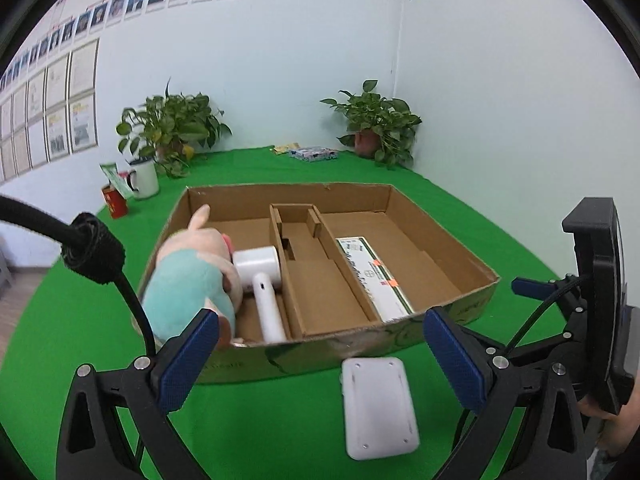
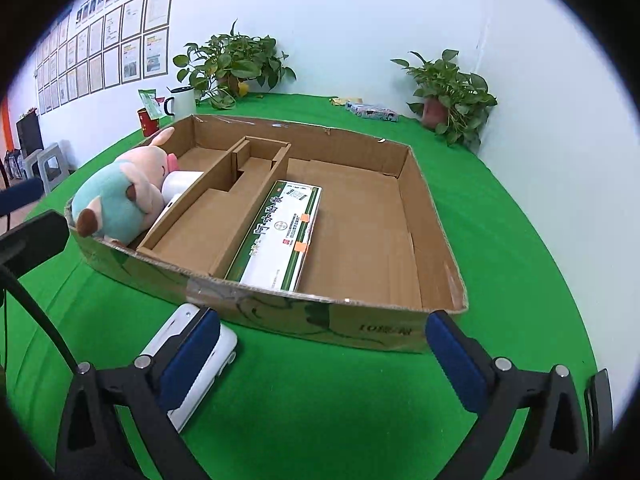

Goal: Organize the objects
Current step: 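Move the left tool to the white plastic case on the table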

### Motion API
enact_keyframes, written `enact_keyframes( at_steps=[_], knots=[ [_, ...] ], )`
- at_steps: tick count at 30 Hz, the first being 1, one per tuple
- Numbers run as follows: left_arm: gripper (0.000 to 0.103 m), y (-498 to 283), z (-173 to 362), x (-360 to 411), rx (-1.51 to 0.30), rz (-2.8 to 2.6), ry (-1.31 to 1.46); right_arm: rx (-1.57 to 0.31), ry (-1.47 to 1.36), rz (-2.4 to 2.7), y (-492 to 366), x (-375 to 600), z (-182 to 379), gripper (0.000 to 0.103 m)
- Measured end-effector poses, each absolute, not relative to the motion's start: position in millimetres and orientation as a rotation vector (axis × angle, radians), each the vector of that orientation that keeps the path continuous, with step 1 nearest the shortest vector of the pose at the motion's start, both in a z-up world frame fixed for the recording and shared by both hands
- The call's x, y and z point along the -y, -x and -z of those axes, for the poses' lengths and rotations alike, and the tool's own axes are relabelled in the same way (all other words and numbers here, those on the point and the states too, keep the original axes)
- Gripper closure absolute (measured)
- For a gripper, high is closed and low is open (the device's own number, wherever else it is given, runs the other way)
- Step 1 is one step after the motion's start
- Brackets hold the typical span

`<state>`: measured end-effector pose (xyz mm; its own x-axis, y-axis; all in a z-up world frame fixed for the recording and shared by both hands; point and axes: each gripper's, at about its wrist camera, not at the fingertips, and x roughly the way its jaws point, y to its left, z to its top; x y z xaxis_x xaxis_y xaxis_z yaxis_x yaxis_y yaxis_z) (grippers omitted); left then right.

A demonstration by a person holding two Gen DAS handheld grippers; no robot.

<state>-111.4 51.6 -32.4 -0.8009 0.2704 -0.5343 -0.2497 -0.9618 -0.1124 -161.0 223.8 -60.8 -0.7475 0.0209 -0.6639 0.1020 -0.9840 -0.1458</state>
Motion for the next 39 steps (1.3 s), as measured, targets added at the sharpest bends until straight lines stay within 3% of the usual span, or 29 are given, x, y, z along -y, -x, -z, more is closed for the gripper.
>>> enact_keyframes(
  at_steps=[6,9,13,23,31,39],
  knots=[
    [0.002,112.8,59.0,-44.1,0.167,-2.634,0.948,-0.2,-1.082,2.827,145.1,-222.5,64.3,0.001],
    [0.008,120.0,78.4,-38.3,0.269,-2.552,1.038,-0.117,-1.117,2.759,139.3,-223.7,74.4,0.001],
    [0.026,131.7,98.7,-35.7,0.363,-2.451,1.112,-0.077,-1.135,2.729,129.3,-221.6,86.5,0.001],
    [0.064,153.7,141.8,-60.0,0.358,-2.299,1.289,-0.054,-1.194,2.661,116.9,-212.9,108.9,0.001],
    [0.085,154.0,152.8,-71.1,0.37,-2.224,1.341,0.047,-1.171,2.516,114.3,-203.5,115.3,0.001],
    [0.087,135.0,152.3,-96.2,0.355,-2.152,1.338,-0.057,-1.153,2.533,101.5,-212.3,113.0,0.001]
  ],
)
